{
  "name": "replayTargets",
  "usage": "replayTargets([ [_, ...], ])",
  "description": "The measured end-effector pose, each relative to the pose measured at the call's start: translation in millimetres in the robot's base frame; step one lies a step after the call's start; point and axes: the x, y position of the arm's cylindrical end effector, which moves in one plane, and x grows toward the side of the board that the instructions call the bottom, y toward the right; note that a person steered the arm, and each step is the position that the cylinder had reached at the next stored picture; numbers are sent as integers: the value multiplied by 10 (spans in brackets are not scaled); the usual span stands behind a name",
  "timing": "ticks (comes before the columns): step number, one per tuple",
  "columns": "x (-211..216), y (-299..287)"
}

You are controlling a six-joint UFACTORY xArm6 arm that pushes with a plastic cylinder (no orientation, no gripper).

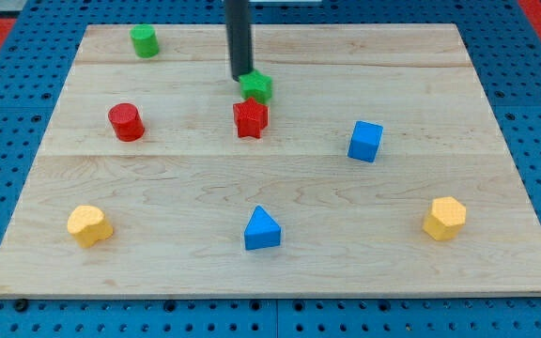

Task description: Move the arm away from the green star

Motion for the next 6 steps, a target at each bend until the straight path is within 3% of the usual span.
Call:
replayTargets([
  [1,213,276],
  [3,143,-600],
  [5,1295,-700],
  [6,1737,174],
])
